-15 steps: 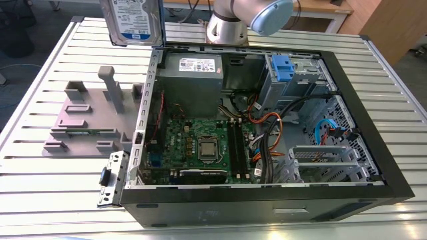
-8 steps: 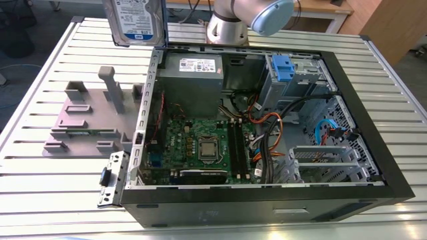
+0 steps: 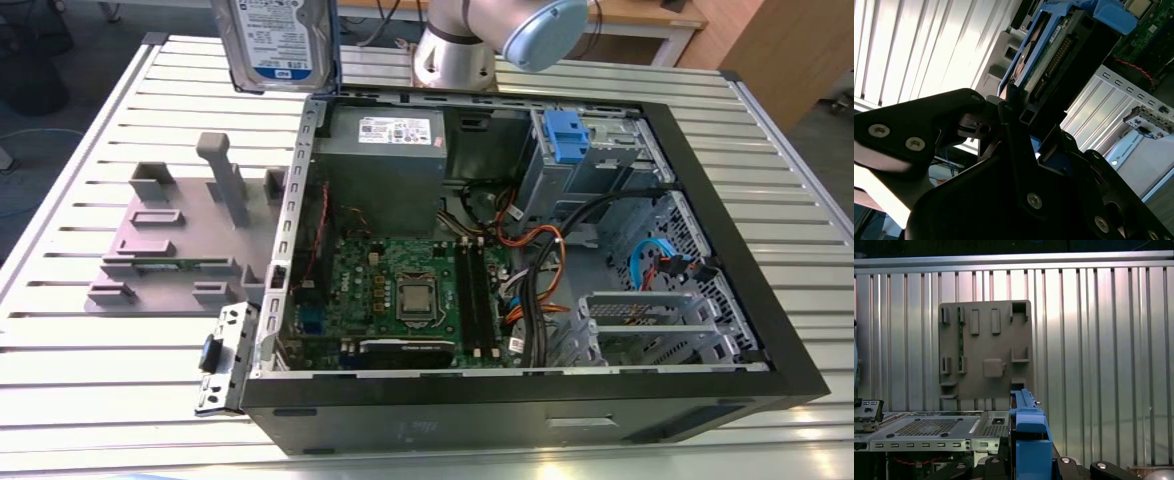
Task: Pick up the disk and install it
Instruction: 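Pick up the disk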
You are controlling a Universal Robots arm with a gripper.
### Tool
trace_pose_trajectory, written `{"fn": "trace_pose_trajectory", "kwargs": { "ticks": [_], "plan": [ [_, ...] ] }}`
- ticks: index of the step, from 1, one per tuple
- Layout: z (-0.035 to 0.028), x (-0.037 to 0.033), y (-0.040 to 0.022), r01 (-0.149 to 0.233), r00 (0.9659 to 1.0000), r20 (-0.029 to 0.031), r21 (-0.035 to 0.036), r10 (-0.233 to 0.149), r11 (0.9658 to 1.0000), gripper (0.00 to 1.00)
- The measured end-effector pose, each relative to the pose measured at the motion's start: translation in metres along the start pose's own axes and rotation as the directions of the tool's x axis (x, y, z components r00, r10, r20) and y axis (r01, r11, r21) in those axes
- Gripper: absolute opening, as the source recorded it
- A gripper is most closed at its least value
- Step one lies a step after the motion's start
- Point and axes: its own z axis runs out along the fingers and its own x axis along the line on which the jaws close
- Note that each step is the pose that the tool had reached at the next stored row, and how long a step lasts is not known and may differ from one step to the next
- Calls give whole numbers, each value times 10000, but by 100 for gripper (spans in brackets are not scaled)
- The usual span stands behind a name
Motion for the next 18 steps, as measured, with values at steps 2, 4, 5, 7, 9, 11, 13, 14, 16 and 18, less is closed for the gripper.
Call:
{"fn": "trace_pose_trajectory", "kwargs": {
  "ticks": [2,4,5,7,9,11,13,14,16,18],
  "plan": [
    [0,-1,-15,0,10000,0,-1,0,10000,36],
    [0,-1,-29,0,10000,0,-1,0,10000,36],
    [0,-1,-36,0,10000,0,-1,0,10000,36],
    [0,-2,-52,0,10000,0,-1,0,10000,36],
    [0,-3,-68,0,10000,0,-1,0,10000,36],
    [0,-3,-82,0,10000,0,-1,0,10000,36],
    [0,-4,-98,0,10000,0,-2,0,10000,36],
    [0,-4,-105,0,10000,0,-1,0,10000,36],
    [0,-5,-121,0,10000,0,-1,0,10000,36],
    [0,-5,-138,0,10000,0,-1,0,10000,36]
  ]
}}
